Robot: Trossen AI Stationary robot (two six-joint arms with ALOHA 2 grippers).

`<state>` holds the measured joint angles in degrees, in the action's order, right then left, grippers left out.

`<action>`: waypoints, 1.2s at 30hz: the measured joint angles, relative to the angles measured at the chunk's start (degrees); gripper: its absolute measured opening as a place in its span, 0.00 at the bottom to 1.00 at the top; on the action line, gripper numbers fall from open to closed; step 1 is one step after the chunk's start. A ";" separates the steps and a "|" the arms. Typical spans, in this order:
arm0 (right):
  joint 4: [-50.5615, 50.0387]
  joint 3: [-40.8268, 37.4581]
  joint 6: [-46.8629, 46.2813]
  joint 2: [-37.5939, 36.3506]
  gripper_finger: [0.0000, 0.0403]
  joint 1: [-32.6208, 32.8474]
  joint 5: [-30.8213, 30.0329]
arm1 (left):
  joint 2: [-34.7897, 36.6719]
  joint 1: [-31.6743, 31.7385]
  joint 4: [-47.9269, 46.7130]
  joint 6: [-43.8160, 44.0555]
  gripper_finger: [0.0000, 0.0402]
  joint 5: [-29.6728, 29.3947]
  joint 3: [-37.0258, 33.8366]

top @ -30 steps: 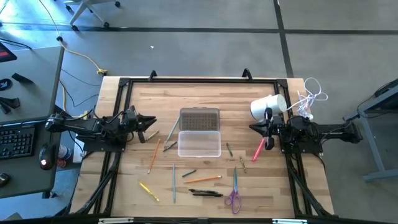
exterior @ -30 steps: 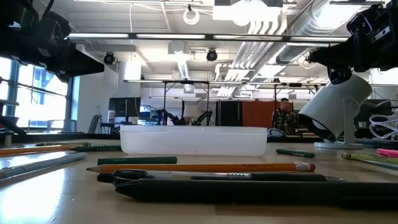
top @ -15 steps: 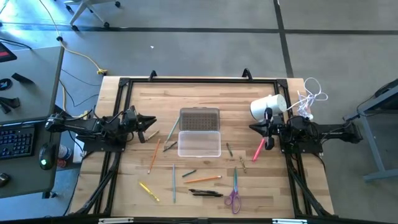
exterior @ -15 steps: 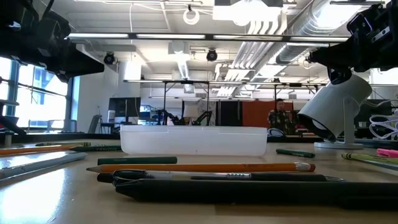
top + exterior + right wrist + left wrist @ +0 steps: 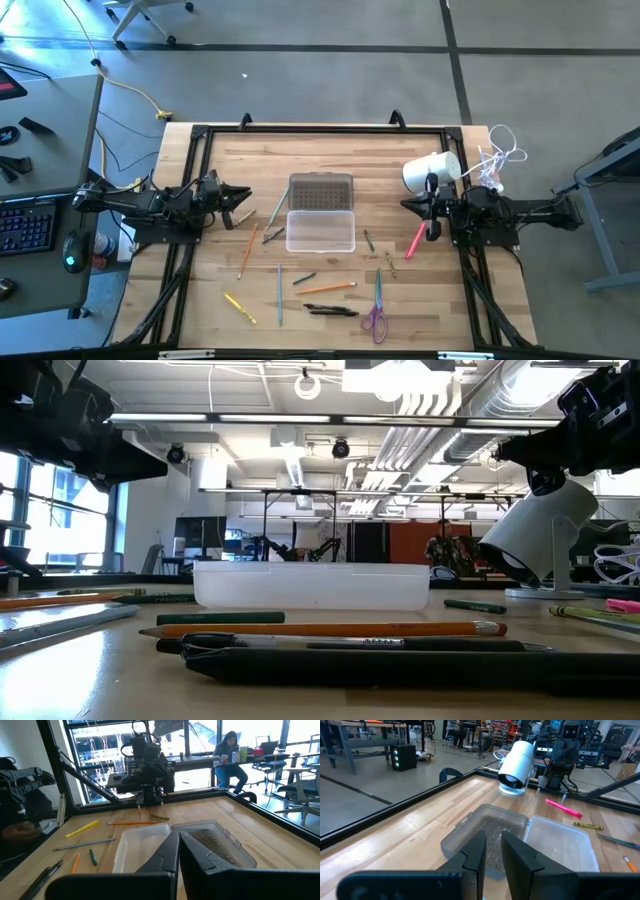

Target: Pick & place school supplies into a supply box

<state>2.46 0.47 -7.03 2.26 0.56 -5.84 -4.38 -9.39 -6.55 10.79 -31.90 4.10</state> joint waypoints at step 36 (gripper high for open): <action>0.64 0.00 8.52 -0.12 0.00 -0.25 -0.13 | -0.01 0.00 6.87 2.14 0.24 -3.26 -0.11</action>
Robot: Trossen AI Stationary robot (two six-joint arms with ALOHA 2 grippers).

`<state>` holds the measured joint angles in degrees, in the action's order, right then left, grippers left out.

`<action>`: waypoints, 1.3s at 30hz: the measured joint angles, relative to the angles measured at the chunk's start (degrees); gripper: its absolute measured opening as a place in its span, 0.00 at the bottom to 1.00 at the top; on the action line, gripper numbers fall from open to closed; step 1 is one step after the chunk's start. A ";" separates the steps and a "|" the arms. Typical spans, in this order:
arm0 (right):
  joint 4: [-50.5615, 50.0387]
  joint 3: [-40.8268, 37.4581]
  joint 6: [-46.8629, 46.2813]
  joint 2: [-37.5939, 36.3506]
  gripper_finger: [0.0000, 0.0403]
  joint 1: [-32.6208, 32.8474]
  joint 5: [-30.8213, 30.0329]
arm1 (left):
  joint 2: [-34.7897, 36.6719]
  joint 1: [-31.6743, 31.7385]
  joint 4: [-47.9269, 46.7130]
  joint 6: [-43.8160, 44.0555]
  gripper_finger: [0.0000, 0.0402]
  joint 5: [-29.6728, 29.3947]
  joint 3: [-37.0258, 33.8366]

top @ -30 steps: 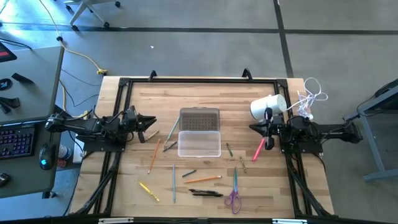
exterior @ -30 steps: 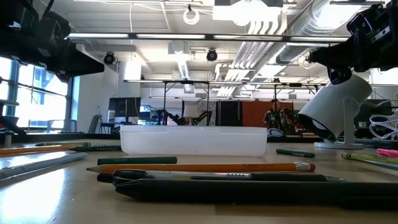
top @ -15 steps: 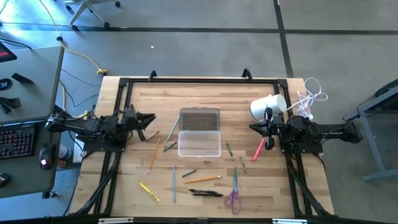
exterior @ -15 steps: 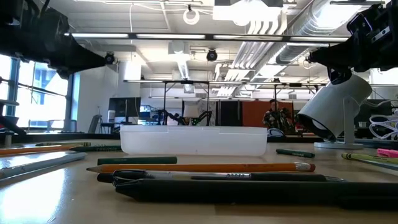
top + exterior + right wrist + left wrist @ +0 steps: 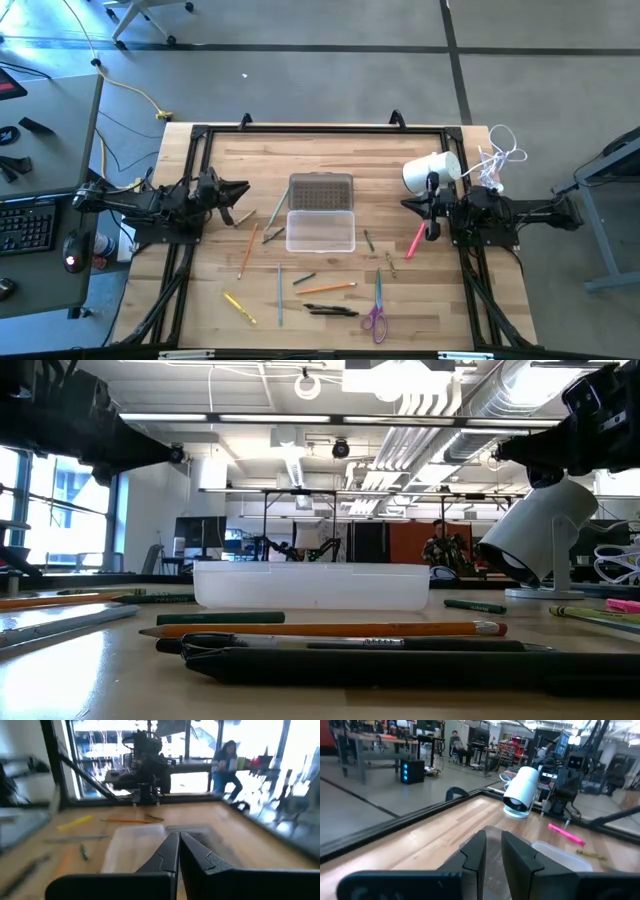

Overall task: Pick & place school supplies into a supply box
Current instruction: Put the left light green crayon into the gray supply box

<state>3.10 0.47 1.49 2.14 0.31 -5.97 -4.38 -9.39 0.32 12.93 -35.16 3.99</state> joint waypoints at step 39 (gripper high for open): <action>23.86 6.88 -1.63 -1.34 0.00 -12.67 11.60 | -10.78 0.00 8.95 0.37 0.24 -23.88 1.84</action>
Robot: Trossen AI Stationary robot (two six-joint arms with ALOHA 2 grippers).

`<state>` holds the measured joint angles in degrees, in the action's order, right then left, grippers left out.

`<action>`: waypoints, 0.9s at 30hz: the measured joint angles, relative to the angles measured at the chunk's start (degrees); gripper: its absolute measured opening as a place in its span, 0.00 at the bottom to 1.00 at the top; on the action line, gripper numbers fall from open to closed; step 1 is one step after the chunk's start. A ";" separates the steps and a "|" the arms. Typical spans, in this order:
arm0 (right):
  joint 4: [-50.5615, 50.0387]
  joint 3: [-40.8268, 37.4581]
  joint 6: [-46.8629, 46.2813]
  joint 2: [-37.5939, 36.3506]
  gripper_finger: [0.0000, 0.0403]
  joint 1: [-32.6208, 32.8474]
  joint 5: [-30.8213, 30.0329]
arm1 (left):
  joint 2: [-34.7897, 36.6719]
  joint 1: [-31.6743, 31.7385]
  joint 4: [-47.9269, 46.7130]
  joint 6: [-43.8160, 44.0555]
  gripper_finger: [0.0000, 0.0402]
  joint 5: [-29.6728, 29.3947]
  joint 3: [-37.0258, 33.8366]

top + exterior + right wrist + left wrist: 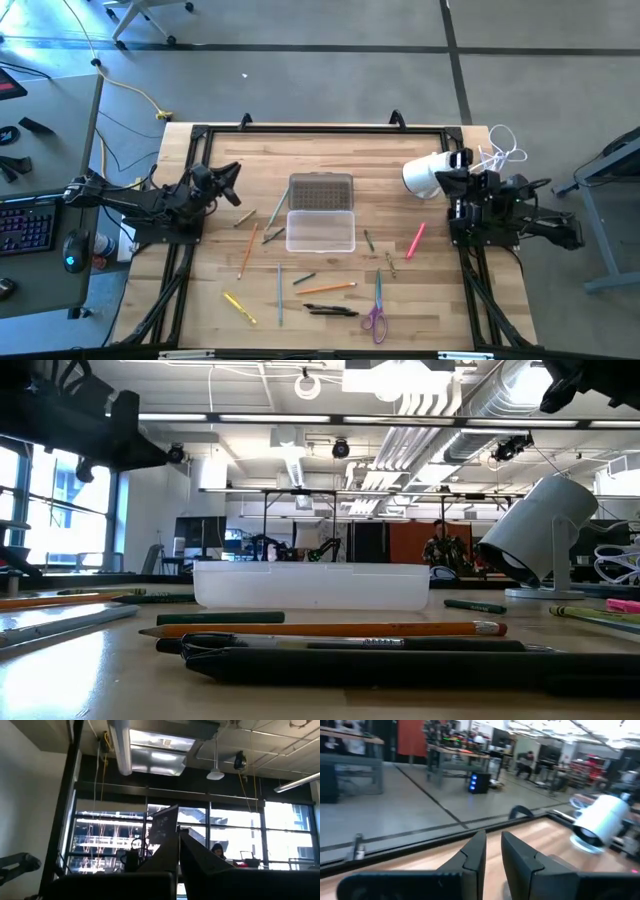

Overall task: Pick & place school supplies into a supply box
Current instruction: Put the left light green crayon into the gray supply box

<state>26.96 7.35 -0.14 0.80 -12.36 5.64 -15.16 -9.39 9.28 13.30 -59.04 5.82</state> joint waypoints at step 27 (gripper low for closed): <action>11.90 0.09 6.77 18.39 0.00 0.00 -9.16 | -6.39 0.02 -8.05 0.27 0.24 12.75 2.36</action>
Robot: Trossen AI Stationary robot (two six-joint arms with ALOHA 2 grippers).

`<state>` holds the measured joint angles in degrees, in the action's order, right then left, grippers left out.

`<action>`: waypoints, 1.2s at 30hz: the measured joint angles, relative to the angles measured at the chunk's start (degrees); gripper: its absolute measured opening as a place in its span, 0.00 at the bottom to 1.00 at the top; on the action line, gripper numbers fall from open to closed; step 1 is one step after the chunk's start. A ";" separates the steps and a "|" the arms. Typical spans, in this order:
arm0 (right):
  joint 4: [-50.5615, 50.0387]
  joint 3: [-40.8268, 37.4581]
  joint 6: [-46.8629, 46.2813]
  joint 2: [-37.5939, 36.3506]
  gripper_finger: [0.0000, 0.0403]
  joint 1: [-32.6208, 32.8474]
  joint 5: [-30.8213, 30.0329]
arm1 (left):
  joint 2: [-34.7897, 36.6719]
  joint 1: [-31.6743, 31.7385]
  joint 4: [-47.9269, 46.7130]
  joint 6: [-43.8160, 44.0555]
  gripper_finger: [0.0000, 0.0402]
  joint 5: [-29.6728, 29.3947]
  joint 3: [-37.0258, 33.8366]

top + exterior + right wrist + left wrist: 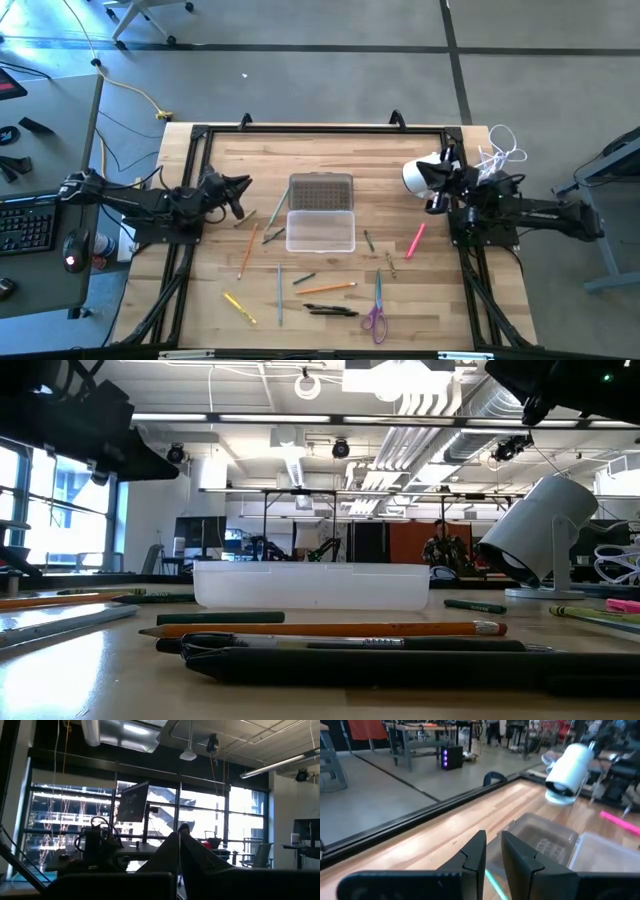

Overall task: Pick & place school supplies into a supply box
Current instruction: Put the left light green crayon into the gray supply box

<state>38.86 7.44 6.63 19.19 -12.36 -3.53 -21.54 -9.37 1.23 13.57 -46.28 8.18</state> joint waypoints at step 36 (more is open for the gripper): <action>0.38 0.00 3.90 0.73 0.33 0.00 -2.98 | -14.18 -0.02 -17.06 21.40 0.24 14.71 0.79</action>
<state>39.24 7.44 10.52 19.92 -12.36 -6.50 -35.73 -9.39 -15.84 34.97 -31.58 8.97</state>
